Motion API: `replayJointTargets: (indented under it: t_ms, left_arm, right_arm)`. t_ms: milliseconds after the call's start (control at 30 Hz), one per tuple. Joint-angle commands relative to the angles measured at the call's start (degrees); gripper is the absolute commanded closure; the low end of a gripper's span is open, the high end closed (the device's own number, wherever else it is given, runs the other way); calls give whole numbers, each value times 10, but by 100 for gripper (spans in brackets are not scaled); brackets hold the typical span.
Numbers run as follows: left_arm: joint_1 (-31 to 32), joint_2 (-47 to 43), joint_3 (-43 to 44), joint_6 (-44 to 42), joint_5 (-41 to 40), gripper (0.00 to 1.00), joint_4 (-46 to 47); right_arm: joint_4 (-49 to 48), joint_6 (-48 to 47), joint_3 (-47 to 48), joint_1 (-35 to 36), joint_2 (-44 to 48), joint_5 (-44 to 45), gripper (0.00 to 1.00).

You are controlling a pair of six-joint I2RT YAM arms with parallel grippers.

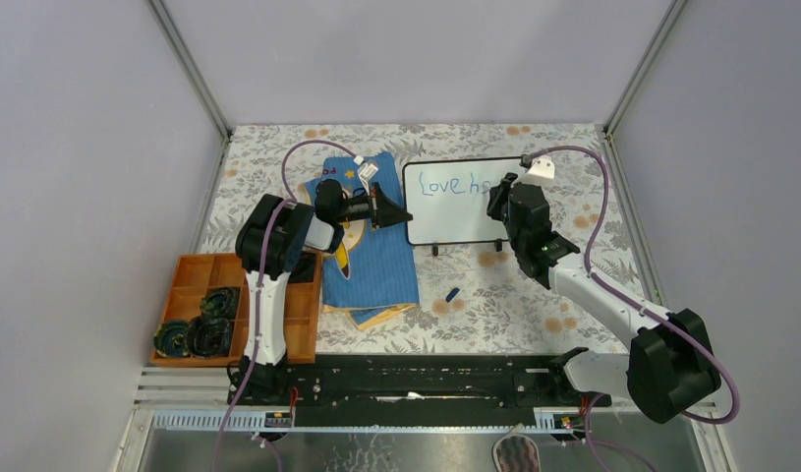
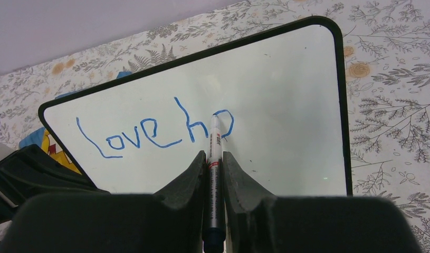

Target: Write a sentence on the whiteboard

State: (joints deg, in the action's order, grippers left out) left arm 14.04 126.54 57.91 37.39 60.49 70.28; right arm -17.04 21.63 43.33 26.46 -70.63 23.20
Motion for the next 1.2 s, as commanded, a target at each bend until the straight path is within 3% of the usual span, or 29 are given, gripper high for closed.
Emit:
replayJointTargets:
  t_ms: [0, 1167]
  left_arm:
    - [-6, 1, -16, -30, -7, 100, -49]
    - [-6, 6, -14, -30, -10, 100, -49]
  right_arm:
    - [-20, -2, 13, -4, -7, -21, 100]
    - [51, 11, -14, -4, -6, -8, 100]
